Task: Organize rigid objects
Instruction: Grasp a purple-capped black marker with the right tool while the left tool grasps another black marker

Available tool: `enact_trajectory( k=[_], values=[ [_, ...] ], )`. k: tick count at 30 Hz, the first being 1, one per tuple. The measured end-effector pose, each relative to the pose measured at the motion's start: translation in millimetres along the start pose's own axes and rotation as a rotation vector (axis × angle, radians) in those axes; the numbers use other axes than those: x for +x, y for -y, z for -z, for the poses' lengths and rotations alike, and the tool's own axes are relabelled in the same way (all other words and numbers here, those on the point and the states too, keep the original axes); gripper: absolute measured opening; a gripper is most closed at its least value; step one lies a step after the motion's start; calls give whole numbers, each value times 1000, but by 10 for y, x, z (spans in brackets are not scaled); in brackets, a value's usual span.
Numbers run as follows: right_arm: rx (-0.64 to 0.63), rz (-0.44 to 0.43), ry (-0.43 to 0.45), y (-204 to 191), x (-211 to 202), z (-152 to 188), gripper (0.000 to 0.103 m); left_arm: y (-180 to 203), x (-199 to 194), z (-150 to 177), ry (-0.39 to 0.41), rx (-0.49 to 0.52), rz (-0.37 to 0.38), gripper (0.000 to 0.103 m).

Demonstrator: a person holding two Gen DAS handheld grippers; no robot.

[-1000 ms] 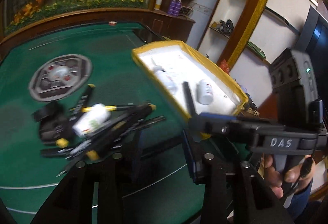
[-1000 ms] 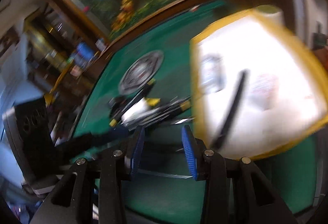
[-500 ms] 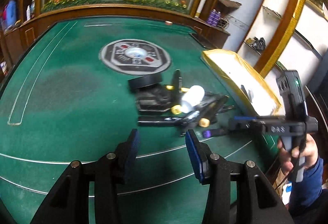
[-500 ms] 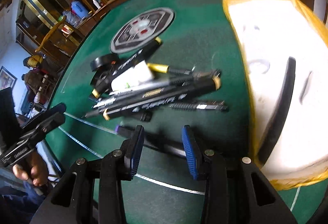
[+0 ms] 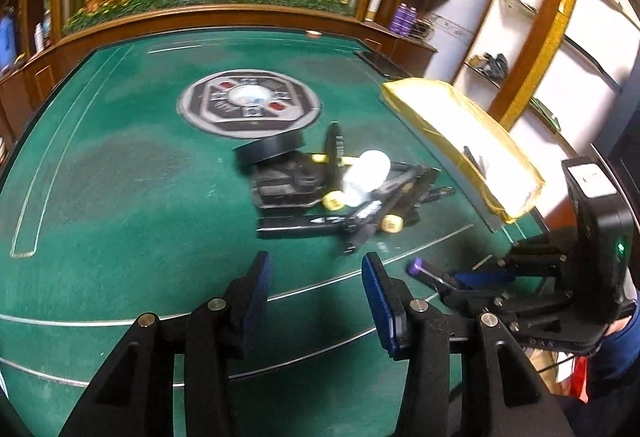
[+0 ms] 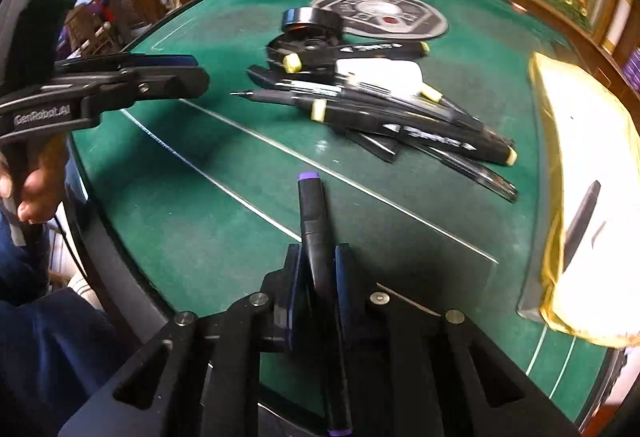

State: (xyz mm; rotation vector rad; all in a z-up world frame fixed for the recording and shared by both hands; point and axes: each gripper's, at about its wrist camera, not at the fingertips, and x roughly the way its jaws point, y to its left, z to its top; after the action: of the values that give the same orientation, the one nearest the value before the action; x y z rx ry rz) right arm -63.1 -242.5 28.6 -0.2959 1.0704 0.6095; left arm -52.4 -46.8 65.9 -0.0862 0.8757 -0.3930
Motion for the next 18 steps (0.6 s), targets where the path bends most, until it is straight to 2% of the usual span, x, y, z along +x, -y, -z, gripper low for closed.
enact_trajectory(
  k=[3, 5, 9, 11, 13, 14, 18],
  values=[
    [103, -23, 54, 219, -112, 59, 15, 241, 69, -96, -18, 86, 38, 49],
    [196, -67, 117, 391, -252, 112, 15, 427, 144, -167, -22, 157, 42, 49],
    [311, -97, 198, 605, -399, 196, 15, 766, 424, -351, -61, 290, 59, 47],
    [368, -122, 214, 735, -430, 261, 15, 846, 590, -424, -90, 326, 53, 42],
    [396, -128, 222, 786, -449, 291, 15, 885, 795, -494, -143, 343, 32, 31],
    [406, -127, 224, 813, -458, 311, 15, 901, 854, -507, -157, 351, 25, 20],
    [427, -151, 242, 856, -484, 364, 15, 1036, 981, -511, -173, 410, -3, 17]
  ],
)
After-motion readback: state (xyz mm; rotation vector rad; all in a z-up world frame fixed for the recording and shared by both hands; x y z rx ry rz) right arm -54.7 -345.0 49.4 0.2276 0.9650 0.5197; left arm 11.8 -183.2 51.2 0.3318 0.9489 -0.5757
